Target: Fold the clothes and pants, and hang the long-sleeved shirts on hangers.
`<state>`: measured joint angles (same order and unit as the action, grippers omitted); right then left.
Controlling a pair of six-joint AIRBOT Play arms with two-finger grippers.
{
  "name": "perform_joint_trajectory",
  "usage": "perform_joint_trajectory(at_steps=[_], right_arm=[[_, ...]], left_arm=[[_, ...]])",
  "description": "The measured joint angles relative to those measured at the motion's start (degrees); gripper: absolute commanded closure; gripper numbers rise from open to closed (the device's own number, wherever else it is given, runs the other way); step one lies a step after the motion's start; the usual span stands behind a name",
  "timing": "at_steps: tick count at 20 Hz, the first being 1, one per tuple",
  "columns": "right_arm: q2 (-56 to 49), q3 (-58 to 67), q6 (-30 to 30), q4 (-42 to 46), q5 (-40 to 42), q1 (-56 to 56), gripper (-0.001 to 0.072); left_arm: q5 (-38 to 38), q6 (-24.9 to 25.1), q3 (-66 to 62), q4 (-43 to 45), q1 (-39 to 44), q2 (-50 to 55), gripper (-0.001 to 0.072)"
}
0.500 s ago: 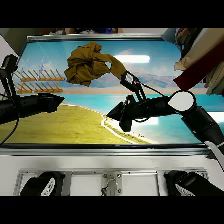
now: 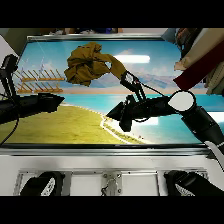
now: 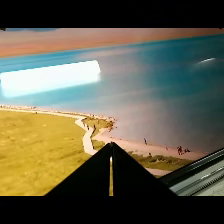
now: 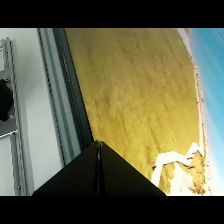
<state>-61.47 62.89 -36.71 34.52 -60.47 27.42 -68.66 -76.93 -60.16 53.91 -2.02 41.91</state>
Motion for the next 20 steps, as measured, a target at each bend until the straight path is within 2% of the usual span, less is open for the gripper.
perform_joint_trajectory(at_steps=[1, 2, 3, 4, 7, 11, 17, 20], right_arm=[[0.0, 0.0, 0.0, -0.02, 0.0, 0.0, 0.0693], [-0.02, 0.0, 0.02, -0.02, 0.0, 0.0, 0.0692], [-0.04, 0.0, 0.02, -0.02, 0.0, 0.0, 0.0693], [-0.04, 0.0, 0.02, -0.02, 0.0, 0.0, 0.0693], [-0.07, 0.0, -0.02, -0.85, -0.17, 0.0, 0.0693], [-0.07, 0.0, 0.0, -3.96, -0.66, -0.04, 0.0693], [-0.07, 0.0, -0.46, -5.4, -0.66, -0.15, 0.0693], [-0.07, 0.0, -1.84, -5.75, -0.66, -0.15, 0.0693]], left_arm=[[0.39, 0.0, 0.0, -0.02, 0.0, 0.28, 0.0679], [0.9, 0.0, -0.02, -0.02, 0.0, 0.87, 0.0428], [1.44, 0.0, -0.33, 0.04, 0.0, 1.86, 0.0113], [1.9, 0.0, -0.98, 0.46, 0.0, 3.23, 0.0011], [3.41, -0.15, -6.19, 3.58, 0.0, 10.75, 0.0012], [6.38, -0.66, -18.14, 9.2, 0.02, 26.12, 0.0013], [10.25, -7.37, -39.26, 21.66, 3.78, 54.75, 0.0013], [12.76, -10.73, -47.56, 24.85, 5.99, 66.45, 0.0013]])
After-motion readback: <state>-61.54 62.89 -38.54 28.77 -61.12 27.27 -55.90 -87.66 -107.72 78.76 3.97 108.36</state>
